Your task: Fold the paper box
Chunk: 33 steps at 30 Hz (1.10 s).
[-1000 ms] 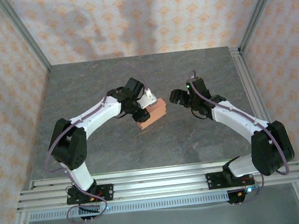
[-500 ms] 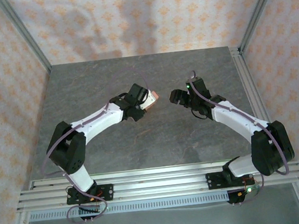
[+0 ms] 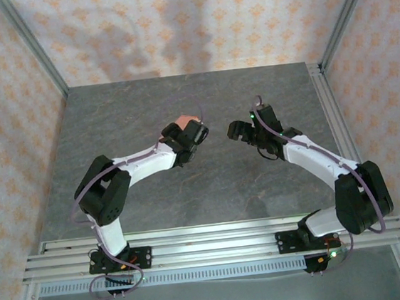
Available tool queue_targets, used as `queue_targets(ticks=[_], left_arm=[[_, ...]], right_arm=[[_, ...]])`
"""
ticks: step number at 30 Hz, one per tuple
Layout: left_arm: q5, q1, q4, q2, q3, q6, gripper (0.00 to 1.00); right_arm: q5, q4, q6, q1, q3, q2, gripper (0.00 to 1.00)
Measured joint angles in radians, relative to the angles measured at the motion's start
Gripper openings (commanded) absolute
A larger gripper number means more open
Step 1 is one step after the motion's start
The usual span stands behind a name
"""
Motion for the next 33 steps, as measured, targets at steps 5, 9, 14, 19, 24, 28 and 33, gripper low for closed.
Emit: queue_targets(ticks=[5,9,14,19,24,28,33], left_arm=[[0.209,0.064,0.035,-0.197,-0.084,-0.124,1.00],[0.328,0.215,0.123,-0.367,-0.197,-0.248,1.00],[0.329,0.386,0.238,-0.554,-0.415,-0.353,1.00],[0.312,0.531,0.362,-0.699,-0.641,-0.410,1.00],[0.314,0.602,0.561,-0.609,-0.745,-0.425,1.00],[0.332,0.602,0.707,-0.478,-0.760,-0.420,1.00],[0.351,0.616,0.845,-0.368,-0.760,-0.417,1.00]], right_arm=[[0.037,0.002,-0.054,-0.017,-0.021,-0.057,0.99],[0.079,0.031,-0.113,-0.066,-0.070,-0.129,0.99],[0.224,0.124,-0.238,-0.142,-0.191,-0.251,0.99],[0.341,0.300,-0.362,-0.264,-0.369,-0.332,0.99],[0.357,0.563,-0.413,-0.344,-0.496,-0.246,0.99],[0.320,0.790,-0.414,-0.386,-0.535,-0.075,0.99],[0.238,1.025,-0.415,-0.412,-0.553,0.122,0.99]])
